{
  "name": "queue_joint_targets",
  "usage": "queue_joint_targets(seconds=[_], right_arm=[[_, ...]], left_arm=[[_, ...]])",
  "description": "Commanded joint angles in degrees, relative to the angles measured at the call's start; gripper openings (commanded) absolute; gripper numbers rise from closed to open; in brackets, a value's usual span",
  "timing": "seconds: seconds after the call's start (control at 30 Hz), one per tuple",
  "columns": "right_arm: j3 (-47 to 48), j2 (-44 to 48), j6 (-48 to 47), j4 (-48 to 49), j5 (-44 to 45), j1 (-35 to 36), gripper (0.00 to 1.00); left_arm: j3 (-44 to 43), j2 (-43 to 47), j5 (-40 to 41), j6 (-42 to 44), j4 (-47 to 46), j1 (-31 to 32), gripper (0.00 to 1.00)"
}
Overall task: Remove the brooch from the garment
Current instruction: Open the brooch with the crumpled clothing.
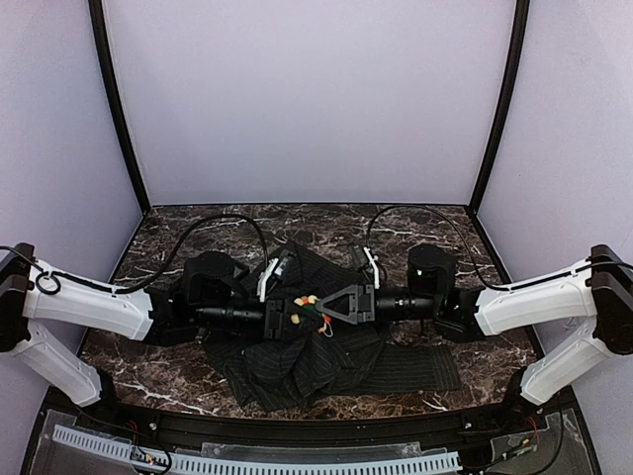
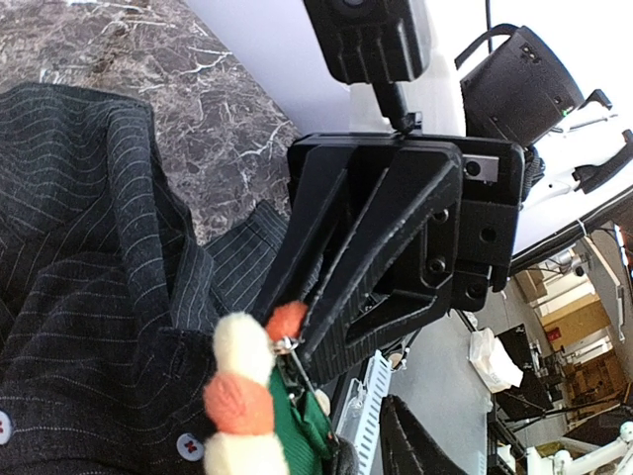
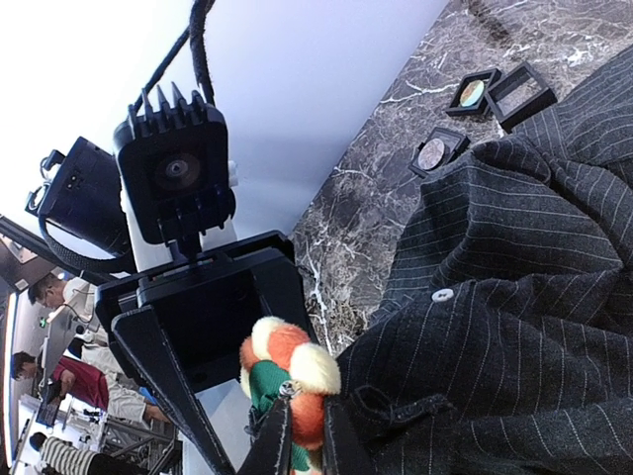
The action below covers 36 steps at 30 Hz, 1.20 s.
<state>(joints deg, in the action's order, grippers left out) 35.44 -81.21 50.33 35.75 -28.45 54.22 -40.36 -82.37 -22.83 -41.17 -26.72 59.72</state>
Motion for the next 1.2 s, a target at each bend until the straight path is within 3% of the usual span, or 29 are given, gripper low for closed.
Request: queue_joint_targets(seconds=[0.0, 0.1, 0.33, 0.6, 0.73, 0.9, 1.03, 1.17], right_arm=[[-1.6, 0.6, 0.9, 4.8, -2.1, 0.9, 0.00], [-2.4, 1.9, 0.6, 5.6, -2.3, 0.9, 0.00], [-4.6, 4.7, -1.3, 10.3, -5.0, 0.7, 0.00], [-4.5, 6.9, -2.7, 10.3, -6.8, 0.4, 0.00], [-4.7, 7.6, -3.0, 9.5, -6.2, 0.3, 0.00], [-4.9, 7.9, -2.8, 9.3, -5.8, 0.1, 0.00], [-4.9, 8.1, -2.6, 9.0, -5.3, -0.3, 0.00], [-5.0, 8.0, -2.3, 9.1, -5.0, -0.6, 0.00]], left_arm=[[-2.1, -0.4, -1.6, 0.1, -5.1, 0.5, 0.40], [-1.6, 0.0, -1.6, -0.2, -5.7, 0.5, 0.41], [0.7, 1.8, -3.5, -2.3, -10.3, 0.3, 0.58], [1.5, 2.7, -6.7, -3.8, -11.4, 0.0, 0.60], [2.0, 3.3, -6.2, -3.8, -10.6, -0.1, 0.52], [2.4, 3.7, -5.7, -3.3, -10.1, -0.2, 0.72], [4.1, 5.9, -5.1, -2.9, -9.5, -1.0, 0.75], [4.6, 7.8, -5.0, -1.4, -6.0, -1.2, 0.72]])
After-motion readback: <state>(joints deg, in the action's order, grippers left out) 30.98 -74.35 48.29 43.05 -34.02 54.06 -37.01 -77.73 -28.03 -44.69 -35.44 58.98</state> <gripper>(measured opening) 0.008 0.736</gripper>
